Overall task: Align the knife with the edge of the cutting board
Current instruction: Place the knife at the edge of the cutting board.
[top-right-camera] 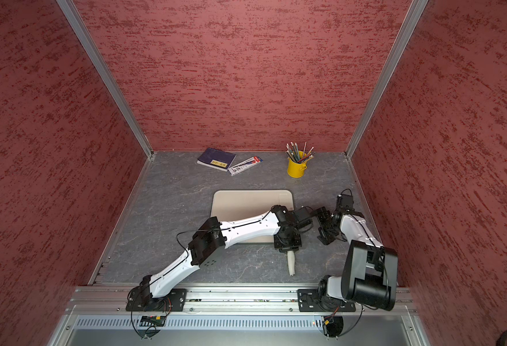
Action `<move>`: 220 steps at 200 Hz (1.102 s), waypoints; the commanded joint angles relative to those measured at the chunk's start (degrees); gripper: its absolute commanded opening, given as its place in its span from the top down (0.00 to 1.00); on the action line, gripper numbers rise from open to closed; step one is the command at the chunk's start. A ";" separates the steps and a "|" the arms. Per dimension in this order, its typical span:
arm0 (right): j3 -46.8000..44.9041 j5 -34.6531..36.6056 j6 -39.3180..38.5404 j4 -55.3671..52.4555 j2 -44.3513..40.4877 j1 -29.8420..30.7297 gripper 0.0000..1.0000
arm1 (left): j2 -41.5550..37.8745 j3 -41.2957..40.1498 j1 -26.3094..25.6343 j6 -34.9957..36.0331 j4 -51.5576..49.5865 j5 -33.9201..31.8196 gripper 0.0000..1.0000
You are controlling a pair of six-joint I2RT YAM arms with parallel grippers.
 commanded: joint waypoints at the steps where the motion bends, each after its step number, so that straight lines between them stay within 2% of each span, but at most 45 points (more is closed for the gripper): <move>1: -1.03 -0.74 0.50 0.53 -0.10 -0.20 0.02 | 1.14 1.19 0.18 1.03 0.33 0.68 0.56; 26: -0.94 -0.63 0.36 0.34 0.06 -0.18 0.02 | 1.15 1.27 0.10 1.21 0.68 0.81 0.47; 71: -0.82 -0.72 0.30 0.22 0.16 -0.31 0.02 | 1.14 1.20 0.18 1.34 1.01 1.07 0.46; 129: -0.77 -0.74 0.32 0.17 0.25 -0.20 0.02 | 1.40 0.78 0.18 2.30 0.33 1.09 0.49; 220: -0.59 -0.84 0.42 0.27 0.57 -0.21 0.02 | 1.36 -0.83 0.23 2.90 0.91 1.18 0.59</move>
